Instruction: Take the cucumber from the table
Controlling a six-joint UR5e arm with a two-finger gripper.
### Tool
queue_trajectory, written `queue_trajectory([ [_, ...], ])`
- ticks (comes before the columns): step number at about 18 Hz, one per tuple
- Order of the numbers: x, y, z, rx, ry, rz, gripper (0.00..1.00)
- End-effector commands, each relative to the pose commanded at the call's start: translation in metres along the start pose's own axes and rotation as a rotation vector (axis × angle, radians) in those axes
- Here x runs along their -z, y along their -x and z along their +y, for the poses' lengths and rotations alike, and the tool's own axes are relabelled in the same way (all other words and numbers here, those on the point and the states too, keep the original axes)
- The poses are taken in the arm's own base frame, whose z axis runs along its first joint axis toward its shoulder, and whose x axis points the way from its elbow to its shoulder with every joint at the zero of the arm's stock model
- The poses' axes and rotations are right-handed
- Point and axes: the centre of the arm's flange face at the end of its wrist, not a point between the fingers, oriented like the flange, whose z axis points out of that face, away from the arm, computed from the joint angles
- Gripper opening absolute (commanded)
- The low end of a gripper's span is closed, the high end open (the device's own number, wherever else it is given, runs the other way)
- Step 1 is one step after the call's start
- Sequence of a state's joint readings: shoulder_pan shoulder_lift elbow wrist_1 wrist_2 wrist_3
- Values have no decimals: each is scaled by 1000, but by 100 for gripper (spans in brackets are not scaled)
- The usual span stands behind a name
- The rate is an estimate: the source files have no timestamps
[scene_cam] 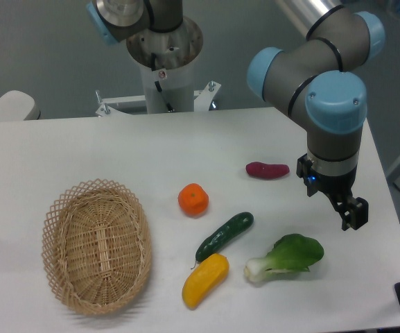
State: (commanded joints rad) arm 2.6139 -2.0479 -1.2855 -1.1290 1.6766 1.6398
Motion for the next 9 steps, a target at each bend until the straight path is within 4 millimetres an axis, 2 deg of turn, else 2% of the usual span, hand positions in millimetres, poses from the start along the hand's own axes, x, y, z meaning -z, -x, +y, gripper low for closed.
queue_trajectory([
  [9, -5, -3, -1, 6, 1, 11, 100],
])
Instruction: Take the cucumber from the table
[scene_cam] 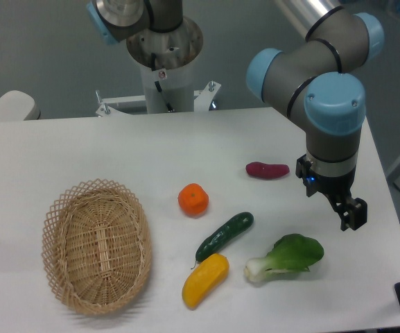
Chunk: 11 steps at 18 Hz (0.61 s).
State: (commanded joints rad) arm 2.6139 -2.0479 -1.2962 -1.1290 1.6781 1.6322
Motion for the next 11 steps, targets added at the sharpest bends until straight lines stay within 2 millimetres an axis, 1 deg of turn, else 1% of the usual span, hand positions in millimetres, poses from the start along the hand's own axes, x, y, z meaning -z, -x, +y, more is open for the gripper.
queue_trajectory([
  [2, -2, -2, -3, 7, 2, 4, 100],
  [7, -23, -20, -11, 40, -1, 57, 100],
  [8, -28, -25, -12, 55, -1, 70, 100],
  [10, -45, -40, -14, 101, 0, 101, 100],
  [11, -49, -44, -16, 128, 1, 95, 100],
])
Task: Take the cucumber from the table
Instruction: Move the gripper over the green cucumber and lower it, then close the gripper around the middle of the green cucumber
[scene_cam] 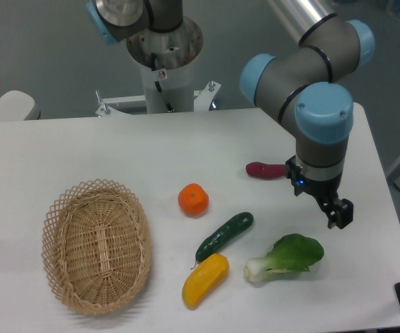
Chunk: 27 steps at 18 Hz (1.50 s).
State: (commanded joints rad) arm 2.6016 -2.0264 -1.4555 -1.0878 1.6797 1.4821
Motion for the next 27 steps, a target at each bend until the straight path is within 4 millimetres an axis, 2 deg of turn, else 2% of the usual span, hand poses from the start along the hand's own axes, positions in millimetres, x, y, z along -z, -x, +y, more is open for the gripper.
queue_trajectory([
  [4, -28, -32, -13, 143, 2, 25, 100],
  [6, -40, -52, -33, 157, 4, 51, 100],
  [10, -57, -78, -69, 99, 14, 71, 100],
  [15, -84, -97, -99, 49, 39, 85, 100],
  [20, -103, -104, -115, 22, 44, 114, 100],
  [27, -117, -110, -131, 13, 40, 102, 100],
])
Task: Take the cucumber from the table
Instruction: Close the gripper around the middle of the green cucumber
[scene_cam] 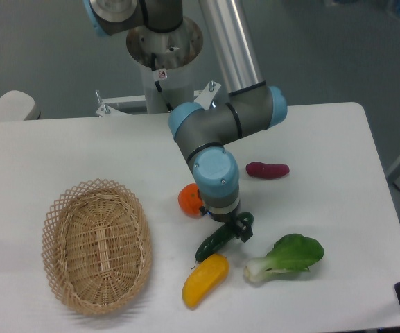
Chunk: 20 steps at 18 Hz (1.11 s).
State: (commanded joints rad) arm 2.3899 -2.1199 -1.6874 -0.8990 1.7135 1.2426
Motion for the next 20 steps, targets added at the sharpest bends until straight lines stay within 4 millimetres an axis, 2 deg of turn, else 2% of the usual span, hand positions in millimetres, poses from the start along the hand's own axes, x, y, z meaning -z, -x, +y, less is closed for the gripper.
queue_trajectory([
  [6, -5, 0, -1, 0, 0, 1, 99],
  [7, -6, 1, -1, -2, 1, 3, 85],
  [8, -5, 1, -1, -6, 0, 1, 62],
  [9, -5, 2, -1, -14, -1, 0, 49],
  [10, -2, 5, -1, -14, -3, -5, 42],
  [12, 1, 7, 0, -12, -5, -11, 33],
  [15, 4, 8, 1, -11, -6, -15, 25],
  [20, 12, 12, 3, -8, -10, -27, 21],
])
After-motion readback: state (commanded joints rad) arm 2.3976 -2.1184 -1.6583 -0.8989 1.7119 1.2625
